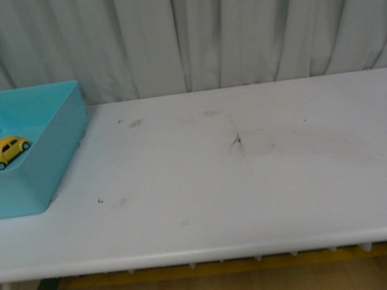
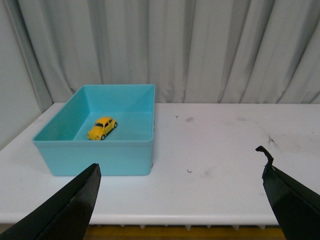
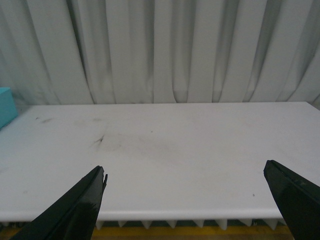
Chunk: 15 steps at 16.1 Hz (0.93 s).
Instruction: Wind up and store yellow beetle toy
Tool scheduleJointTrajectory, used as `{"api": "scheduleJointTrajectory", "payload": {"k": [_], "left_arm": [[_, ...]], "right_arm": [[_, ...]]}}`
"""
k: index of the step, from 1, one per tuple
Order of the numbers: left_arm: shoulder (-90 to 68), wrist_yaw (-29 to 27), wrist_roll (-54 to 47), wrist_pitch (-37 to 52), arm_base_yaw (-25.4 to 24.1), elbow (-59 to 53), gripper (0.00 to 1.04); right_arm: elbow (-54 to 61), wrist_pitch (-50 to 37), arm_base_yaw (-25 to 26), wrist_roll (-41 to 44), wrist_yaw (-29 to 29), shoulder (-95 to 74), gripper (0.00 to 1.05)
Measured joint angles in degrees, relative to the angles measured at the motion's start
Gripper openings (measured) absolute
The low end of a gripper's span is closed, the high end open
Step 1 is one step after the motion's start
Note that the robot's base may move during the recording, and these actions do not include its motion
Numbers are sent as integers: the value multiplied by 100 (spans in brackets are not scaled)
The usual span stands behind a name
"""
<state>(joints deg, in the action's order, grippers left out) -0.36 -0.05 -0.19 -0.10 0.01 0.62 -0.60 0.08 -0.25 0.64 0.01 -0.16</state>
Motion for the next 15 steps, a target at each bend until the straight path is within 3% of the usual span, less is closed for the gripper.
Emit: {"api": "scheduleJointTrajectory", "payload": {"k": [15], "left_arm": [[0,2,0,-7,0,0,98]], "right_arm": [[0,15,0,-2,2,2,98]]}}
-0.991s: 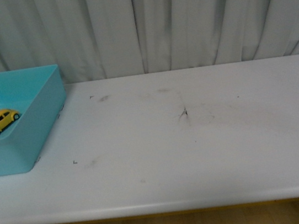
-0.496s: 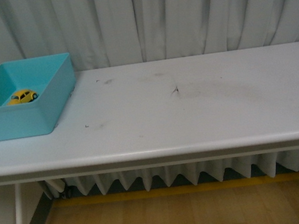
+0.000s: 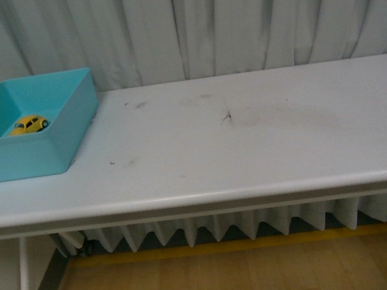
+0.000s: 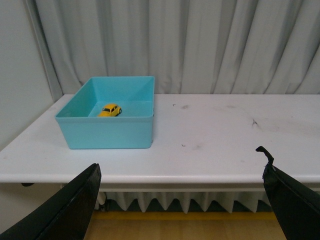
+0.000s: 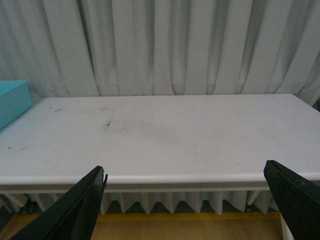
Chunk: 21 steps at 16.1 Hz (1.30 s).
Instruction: Wind up and store yellow beetle toy
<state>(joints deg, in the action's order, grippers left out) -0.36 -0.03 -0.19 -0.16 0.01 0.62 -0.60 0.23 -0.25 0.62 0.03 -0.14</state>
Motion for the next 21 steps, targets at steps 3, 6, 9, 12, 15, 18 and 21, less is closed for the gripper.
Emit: {"api": "scheduleJointTrajectory", "payload": {"k": [3,6,9,12,15,18,21], "left_arm": [[0,0,0,2,0,0,98],[0,0,0,2,0,0,98],[0,9,0,-11,0,0,98],[0,-4,2,7,0,0,98],[0,2,2,-2,0,0,98],[0,-4,4,-2,0,0,98],[0,2,2,-9,0,0,98]], "right_arm": [[0,0,0,0,-2,0,98],[0,0,0,0,0,0,98],[0,4,0,0,-2,-2,98],[0,-2,0,0,-2,0,98],[0,0,0,-2,-4,0,98],[0,-7,0,0,-2,0,98],[0,-4,0,-2,4,0,98]]}}
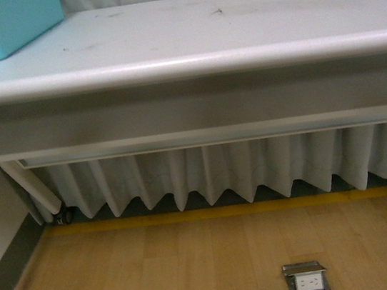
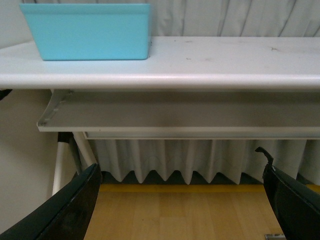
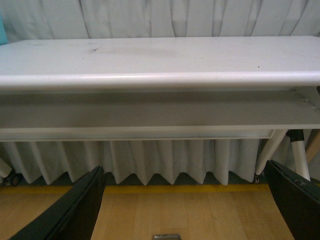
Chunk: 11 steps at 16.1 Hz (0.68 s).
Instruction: Wind up and store yellow beetle toy
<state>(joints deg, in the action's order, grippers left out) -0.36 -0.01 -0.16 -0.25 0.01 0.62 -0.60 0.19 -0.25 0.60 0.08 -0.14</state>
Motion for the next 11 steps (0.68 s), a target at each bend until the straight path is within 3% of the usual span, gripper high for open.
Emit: {"api": "scheduleJointTrajectory", "payload": {"k": [11], "left_arm": [[0,0,0,-22,0,0,98]], "right_arm": [[0,17,0,0,-11,0,98]]}}
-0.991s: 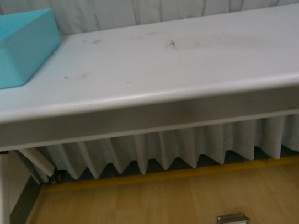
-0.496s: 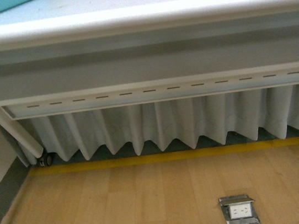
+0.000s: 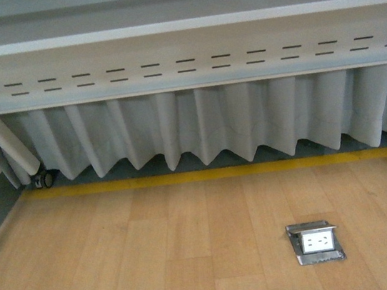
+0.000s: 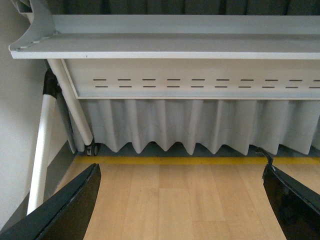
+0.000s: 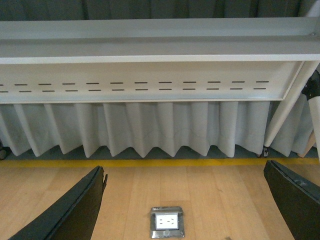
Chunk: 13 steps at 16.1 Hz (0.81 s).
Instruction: Wind up and store yellow beetle toy
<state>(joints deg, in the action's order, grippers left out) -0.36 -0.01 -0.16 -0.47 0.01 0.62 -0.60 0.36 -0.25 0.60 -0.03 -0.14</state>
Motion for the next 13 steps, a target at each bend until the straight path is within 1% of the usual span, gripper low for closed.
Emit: {"api": "scheduleJointTrajectory", "payload": {"k": [13], "left_arm": [[0,-2,0,13,0,0,98]], "right_arm": [[0,-7,0,0,7,-2,98]]}}
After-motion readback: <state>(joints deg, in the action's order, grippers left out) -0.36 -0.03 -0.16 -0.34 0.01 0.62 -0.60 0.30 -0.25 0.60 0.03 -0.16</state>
